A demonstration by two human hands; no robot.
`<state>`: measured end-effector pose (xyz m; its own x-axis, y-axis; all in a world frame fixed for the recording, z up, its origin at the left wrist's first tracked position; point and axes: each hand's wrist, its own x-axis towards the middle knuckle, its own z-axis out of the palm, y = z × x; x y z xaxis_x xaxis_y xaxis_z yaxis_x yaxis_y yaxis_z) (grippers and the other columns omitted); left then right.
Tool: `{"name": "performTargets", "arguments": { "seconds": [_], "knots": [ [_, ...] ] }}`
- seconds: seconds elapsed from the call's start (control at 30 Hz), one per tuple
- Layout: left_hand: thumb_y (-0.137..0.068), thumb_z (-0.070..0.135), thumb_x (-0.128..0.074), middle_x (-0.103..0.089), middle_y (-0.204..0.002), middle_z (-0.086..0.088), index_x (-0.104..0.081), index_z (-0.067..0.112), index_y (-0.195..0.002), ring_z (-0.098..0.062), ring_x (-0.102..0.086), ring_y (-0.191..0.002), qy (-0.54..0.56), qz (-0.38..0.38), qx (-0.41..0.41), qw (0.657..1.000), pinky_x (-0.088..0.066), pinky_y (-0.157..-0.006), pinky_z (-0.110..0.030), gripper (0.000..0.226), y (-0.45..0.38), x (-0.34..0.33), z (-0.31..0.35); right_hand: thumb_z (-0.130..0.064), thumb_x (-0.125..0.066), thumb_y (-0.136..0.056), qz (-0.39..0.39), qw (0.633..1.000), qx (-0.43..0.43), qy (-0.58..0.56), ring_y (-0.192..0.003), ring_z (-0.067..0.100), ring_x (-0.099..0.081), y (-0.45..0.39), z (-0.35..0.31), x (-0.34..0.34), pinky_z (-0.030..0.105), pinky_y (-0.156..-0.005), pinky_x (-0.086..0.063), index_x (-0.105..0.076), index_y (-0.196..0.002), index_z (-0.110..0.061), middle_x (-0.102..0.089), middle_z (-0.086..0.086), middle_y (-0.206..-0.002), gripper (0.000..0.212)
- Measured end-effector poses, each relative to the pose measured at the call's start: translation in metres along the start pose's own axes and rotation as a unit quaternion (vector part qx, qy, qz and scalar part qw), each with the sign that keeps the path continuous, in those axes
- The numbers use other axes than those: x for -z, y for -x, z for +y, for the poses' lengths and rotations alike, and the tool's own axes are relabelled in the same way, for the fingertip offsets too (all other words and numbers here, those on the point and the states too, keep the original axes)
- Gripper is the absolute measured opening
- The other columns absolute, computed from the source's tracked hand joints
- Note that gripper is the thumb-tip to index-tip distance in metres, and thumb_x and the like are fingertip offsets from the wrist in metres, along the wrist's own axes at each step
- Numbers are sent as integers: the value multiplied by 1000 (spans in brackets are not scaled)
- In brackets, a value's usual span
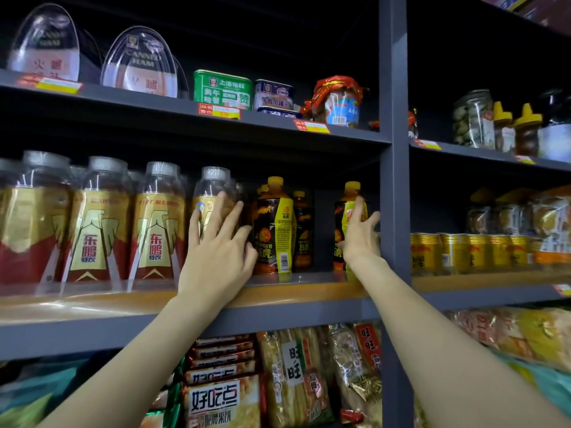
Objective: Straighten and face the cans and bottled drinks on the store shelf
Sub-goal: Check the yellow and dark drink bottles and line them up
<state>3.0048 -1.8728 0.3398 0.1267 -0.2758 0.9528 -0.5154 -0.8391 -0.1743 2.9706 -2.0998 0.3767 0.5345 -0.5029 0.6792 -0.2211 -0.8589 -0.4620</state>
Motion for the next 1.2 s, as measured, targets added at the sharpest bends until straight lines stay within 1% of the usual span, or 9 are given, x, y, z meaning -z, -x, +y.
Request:
{"name": "performTargets", "arguments": {
  "seconds": [0.13,0.23,0.33,0.43,0.6,0.7,0.83,1.03,1.2],
  "knots": [
    [-88,35,-29,-45,-142,-9,-68,12,-106,-24,-11,-143,8,8,0,1000,-10,-112,-55,49,0,-1,0,13,-54,-86,0,1000,-17,-7,-139,43,-23,4,0,3,46,-105,-36,17,-149,-19,10,23,-155,100],
    [-87,35,-29,-45,-142,-10,-68,11,-106,-24,-12,-143,8,-3,-1,1000,-10,-112,-55,49,0,0,0,0,-61,-88,25,1000,17,0,-142,40,-11,9,-2,5,44,-108,-31,10,-151,-17,8,20,-155,96],
    [-87,35,-29,-45,-142,-10,-66,11,-110,-24,-12,-143,3,-13,1,1000,-9,-112,-54,49,0,2,0,-13,-67,-86,114,982,151,-25,-139,37,-21,10,-7,7,43,-110,-34,-12,-150,-13,-10,20,-151,85],
    [-86,33,-30,-45,-142,-11,-63,12,-116,-26,-19,-141,-16,-1,-21,1000,-7,-112,-49,49,-3,9,2,-12,-64,-88,67,967,215,-116,-134,29,-33,8,-21,10,34,-104,-37,-20,-149,-18,-25,15,-148,75],
    [-86,19,-45,-38,-146,-14,-53,9,-129,-30,-25,-139,66,-7,-71,995,-25,-112,-44,45,-35,9,30,-20,-62,-91,-82,962,128,-225,-136,30,-33,-23,-36,-5,39,-105,-35,-14,-150,-25,-25,14,-150,76],
    [-93,21,-49,-10,-156,-8,-24,16,-146,-26,-4,-144,154,-98,5,983,-12,-115,-33,59,-60,-5,42,-27,-58,-93,-113,962,67,-239,-136,35,-33,-45,-37,-26,42,-107,-34,-11,-151,-27,-27,17,-151,74],
    [-88,32,-61,11,-156,-6,-2,34,-147,-36,1,-142,155,-201,105,962,-17,-113,-44,84,-85,-37,48,-26,-55,-95,-155,957,29,-242,-144,35,-16,-75,-39,-46,43,-112,-25,-3,-151,-30,-7,18,-157,77],
    [-80,25,-68,11,-149,4,-18,41,-139,-34,-16,-135,181,-134,128,966,-31,-106,-34,79,-77,-61,45,-22,-58,-94,-206,957,32,-202,-145,36,-11,-115,-55,-75,43,-111,-26,5,-150,-35,6,18,-158,86],
    [-76,16,-70,7,-148,5,-26,38,-135,-33,-18,-133,186,-95,161,965,-31,-106,-38,77,-74,-63,35,-1,-46,-95,-165,967,24,-192,-139,44,-22,-116,-63,-92,50,-109,-33,1,-149,-42,8,22,-155,82]
  ]
}}
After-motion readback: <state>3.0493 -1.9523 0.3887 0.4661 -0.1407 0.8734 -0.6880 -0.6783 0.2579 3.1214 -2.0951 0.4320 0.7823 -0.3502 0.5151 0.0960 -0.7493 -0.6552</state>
